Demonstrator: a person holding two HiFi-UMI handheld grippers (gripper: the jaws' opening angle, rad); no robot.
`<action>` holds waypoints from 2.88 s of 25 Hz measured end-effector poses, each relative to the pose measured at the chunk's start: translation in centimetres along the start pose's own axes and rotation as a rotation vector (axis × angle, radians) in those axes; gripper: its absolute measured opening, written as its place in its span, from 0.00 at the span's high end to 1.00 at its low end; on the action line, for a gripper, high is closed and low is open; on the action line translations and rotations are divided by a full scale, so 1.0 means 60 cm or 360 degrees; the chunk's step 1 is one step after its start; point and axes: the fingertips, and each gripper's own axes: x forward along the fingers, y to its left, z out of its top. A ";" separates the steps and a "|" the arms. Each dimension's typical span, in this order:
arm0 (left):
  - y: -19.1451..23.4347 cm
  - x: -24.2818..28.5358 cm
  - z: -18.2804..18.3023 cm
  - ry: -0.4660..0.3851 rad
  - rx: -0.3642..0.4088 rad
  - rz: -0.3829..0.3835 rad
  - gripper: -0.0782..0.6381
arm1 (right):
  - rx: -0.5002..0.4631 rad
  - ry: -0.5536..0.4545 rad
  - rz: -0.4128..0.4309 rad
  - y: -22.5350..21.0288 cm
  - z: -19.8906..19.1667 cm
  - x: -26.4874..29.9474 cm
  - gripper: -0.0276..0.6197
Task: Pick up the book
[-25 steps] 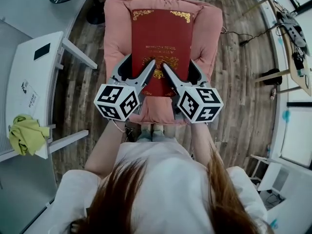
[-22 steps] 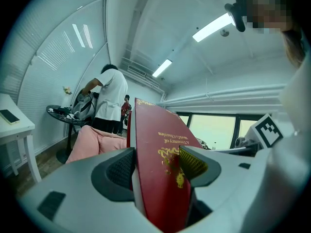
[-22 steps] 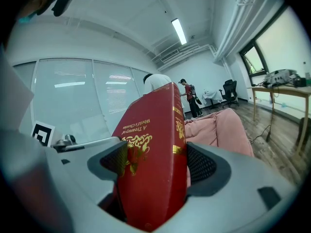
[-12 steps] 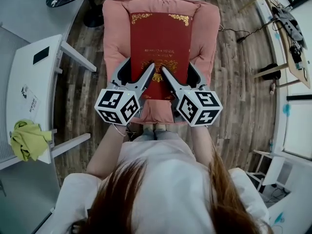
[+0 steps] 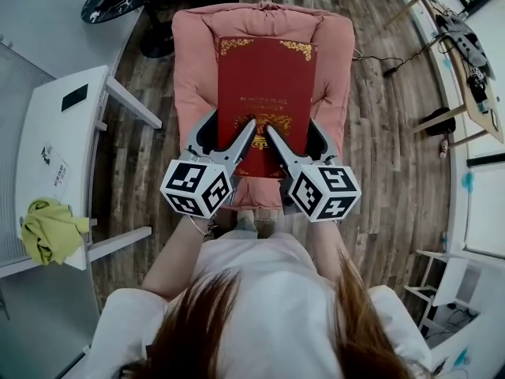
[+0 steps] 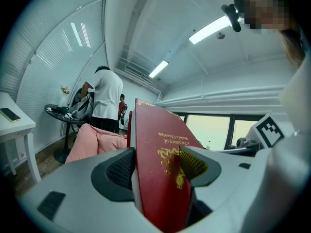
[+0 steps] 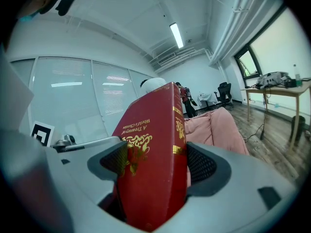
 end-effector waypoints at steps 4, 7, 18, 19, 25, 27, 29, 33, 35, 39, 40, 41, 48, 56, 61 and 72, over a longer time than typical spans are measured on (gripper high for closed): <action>-0.029 -0.027 -0.005 -0.0017 0.0010 0.0009 0.50 | -0.0009 -0.0013 0.0012 0.008 -0.005 -0.038 0.37; -0.058 -0.054 -0.014 -0.0036 0.0003 0.0028 0.50 | -0.0023 -0.0010 0.0026 0.015 -0.013 -0.075 0.37; -0.207 -0.170 -0.087 -0.0055 -0.0041 0.0102 0.50 | -0.0034 0.0039 0.0062 0.019 -0.073 -0.263 0.37; -0.216 -0.180 -0.092 -0.0058 -0.0052 0.0111 0.50 | -0.0039 0.0048 0.0067 0.021 -0.077 -0.276 0.37; -0.263 -0.223 -0.108 -0.0052 -0.0060 0.0131 0.50 | -0.0015 0.0053 0.0093 0.030 -0.095 -0.339 0.37; -0.269 -0.235 -0.108 -0.0060 -0.0055 0.0137 0.50 | -0.0020 0.0048 0.0095 0.038 -0.098 -0.348 0.37; -0.273 -0.245 -0.109 -0.0063 -0.0050 0.0142 0.50 | -0.0023 0.0046 0.0099 0.044 -0.100 -0.356 0.37; -0.285 -0.269 -0.116 -0.0058 -0.0043 0.0155 0.50 | -0.0014 0.0050 0.0103 0.056 -0.112 -0.378 0.37; -0.285 -0.283 -0.122 -0.0058 -0.0041 0.0167 0.50 | -0.0015 0.0053 0.0101 0.065 -0.122 -0.385 0.37; -0.284 -0.322 -0.136 -0.0051 -0.0065 0.0169 0.50 | -0.0016 0.0074 0.0100 0.092 -0.146 -0.404 0.37; -0.285 -0.331 -0.137 -0.0055 -0.0066 0.0165 0.50 | -0.0019 0.0072 0.0100 0.099 -0.149 -0.409 0.37; -0.287 -0.340 -0.138 -0.0059 -0.0066 0.0160 0.50 | -0.0021 0.0069 0.0097 0.106 -0.152 -0.416 0.37; -0.313 -0.415 -0.155 -0.0048 -0.0048 0.0083 0.50 | -0.0004 0.0035 0.0031 0.153 -0.187 -0.482 0.37; -0.357 -0.565 -0.193 0.0003 -0.0026 -0.0005 0.50 | 0.0037 0.0003 -0.0067 0.249 -0.263 -0.603 0.37; -0.385 -0.642 -0.201 0.0001 -0.0021 -0.0038 0.50 | 0.0032 -0.0017 -0.0097 0.299 -0.288 -0.667 0.37; -0.442 -0.707 -0.193 -0.0056 -0.0003 0.0038 0.50 | -0.0006 -0.0021 -0.0016 0.329 -0.282 -0.738 0.37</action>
